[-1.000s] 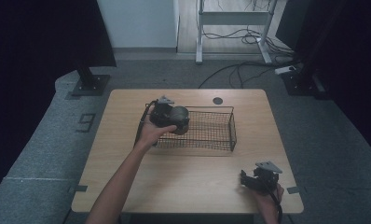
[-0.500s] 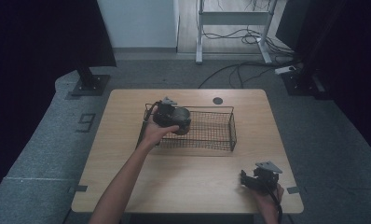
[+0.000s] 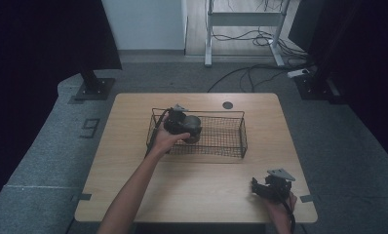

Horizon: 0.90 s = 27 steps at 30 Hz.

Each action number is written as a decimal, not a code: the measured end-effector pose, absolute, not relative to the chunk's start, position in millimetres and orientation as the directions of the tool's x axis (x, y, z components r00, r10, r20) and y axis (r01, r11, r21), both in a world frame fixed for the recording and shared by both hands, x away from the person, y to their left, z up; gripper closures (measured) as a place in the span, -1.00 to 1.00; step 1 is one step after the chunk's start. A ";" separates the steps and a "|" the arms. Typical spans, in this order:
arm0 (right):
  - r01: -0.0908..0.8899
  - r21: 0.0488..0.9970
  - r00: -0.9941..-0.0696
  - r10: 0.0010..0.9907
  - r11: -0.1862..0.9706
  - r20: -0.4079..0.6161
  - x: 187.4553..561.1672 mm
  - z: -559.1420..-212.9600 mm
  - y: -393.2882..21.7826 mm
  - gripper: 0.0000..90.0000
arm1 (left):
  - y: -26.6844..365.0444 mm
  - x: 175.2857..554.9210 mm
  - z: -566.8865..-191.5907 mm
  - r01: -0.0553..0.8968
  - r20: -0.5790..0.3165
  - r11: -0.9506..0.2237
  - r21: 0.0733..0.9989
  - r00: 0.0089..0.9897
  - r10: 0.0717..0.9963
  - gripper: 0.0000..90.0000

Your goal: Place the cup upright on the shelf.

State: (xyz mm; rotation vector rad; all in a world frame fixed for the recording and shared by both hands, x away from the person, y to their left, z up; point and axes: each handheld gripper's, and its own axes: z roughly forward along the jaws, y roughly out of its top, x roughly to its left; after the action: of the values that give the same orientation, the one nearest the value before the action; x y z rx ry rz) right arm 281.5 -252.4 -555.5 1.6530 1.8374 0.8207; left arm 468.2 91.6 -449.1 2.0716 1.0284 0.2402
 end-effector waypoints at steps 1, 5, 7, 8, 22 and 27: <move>0.671 0.738 -0.110 0.994 0.067 0.011 281.5 -555.5 -252.5 -0.72 | 91.6 468.9 -450.9 0.593 -0.176 -0.349 0.725 0.650 0.739 -0.67; 0.671 0.739 -0.110 0.994 0.066 0.011 281.6 -555.5 -252.5 -0.72 | 90.3 470.9 -455.9 0.601 -0.177 -0.352 0.718 0.646 0.743 -0.67; 0.671 0.738 -0.110 0.994 0.066 0.011 281.5 -555.5 -252.5 -0.72 | 89.7 471.4 -457.3 0.603 -0.176 -0.354 0.715 0.646 0.743 -0.67; 0.670 0.739 -0.111 0.994 0.068 0.009 281.6 -555.6 -252.6 -0.72 | 89.5 471.7 -457.8 0.604 -0.175 -0.356 0.713 0.645 0.744 -0.67; 0.670 0.739 -0.111 0.994 0.068 0.009 281.7 -555.6 -252.6 -0.72 | 85.6 476.9 -471.1 0.627 -0.166 -0.384 0.678 0.640 0.751 -0.67; 0.670 0.739 -0.111 0.994 0.068 0.009 281.6 -555.5 -252.6 -0.72 | 83.9 479.1 -476.9 0.645 -0.170 -0.399 0.651 0.637 0.752 -0.68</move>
State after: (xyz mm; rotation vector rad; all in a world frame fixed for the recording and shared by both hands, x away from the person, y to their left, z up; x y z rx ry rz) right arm 281.6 -252.6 -555.5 1.6503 1.8376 0.8205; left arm 479.1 83.9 -476.9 2.1547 1.0846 0.1954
